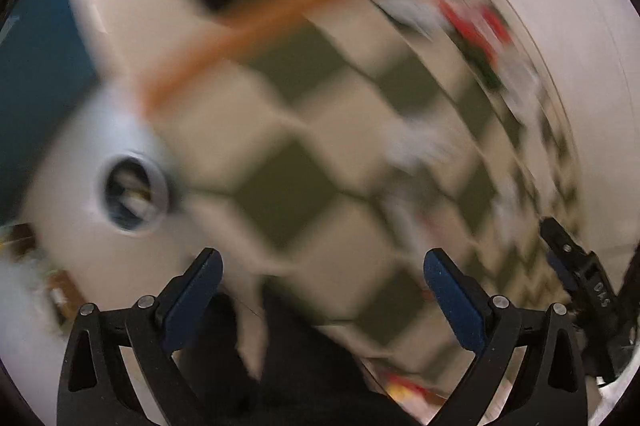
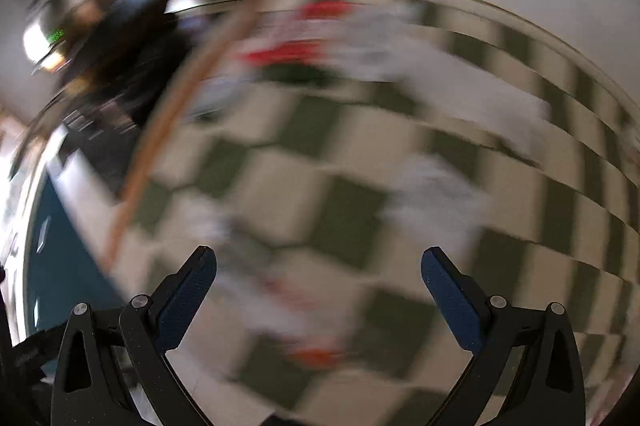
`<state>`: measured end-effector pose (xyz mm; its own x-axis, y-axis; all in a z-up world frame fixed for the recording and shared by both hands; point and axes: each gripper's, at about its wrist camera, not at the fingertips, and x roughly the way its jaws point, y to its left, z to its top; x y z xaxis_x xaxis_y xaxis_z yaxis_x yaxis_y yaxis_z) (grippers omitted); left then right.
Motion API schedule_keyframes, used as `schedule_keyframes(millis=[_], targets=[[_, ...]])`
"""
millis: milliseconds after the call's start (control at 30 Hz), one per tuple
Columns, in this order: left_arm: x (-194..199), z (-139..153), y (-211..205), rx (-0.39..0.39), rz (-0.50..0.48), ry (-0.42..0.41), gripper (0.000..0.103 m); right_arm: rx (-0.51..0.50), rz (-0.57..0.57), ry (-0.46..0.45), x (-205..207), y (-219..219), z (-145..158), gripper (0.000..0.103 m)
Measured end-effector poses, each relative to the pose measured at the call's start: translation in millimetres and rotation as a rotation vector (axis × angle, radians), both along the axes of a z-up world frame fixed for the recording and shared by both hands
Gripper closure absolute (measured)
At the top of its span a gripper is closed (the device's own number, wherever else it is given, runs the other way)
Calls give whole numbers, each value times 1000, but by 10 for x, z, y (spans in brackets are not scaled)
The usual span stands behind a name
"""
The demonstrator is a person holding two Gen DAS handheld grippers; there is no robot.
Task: Collect trash
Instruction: 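Move both tools from the bin back over the table, then grasp the clear plastic wrapper with the left tool while the right tool grasps a white paper scrap, then carry the wrapper and scrap to the bin and open both tools over it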
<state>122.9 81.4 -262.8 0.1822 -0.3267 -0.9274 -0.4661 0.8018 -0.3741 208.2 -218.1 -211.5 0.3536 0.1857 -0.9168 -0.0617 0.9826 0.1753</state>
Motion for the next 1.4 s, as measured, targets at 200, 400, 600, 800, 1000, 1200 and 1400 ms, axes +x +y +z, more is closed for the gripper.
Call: schedule_keyframes(millis=[200, 400, 600, 800, 1000, 1200, 1400], targets=[[373, -417, -802, -103, -101, 124, 27, -53, -70, 55, 174, -795, -248, 0], [731, -298, -1006, 125, -164, 111, 94, -51, -11, 102, 303, -832, -514, 0], [957, -243, -937, 285, -223, 61, 102, -83, 124, 61, 498, -505, -616, 0], [1013, -128, -846, 393, -230, 36, 102, -149, 237, 66, 630, -124, -844, 18], [945, -90, -839, 403, -224, 27, 103, -171, 350, -31, 415, 203, -753, 102], [787, 189, -765, 418, -215, -33, 103, 16, 291, -7, 342, 140, -512, 102], [518, 672, -376, 472, -161, -120, 103, 125, 293, -50, 277, 352, -63, 102]])
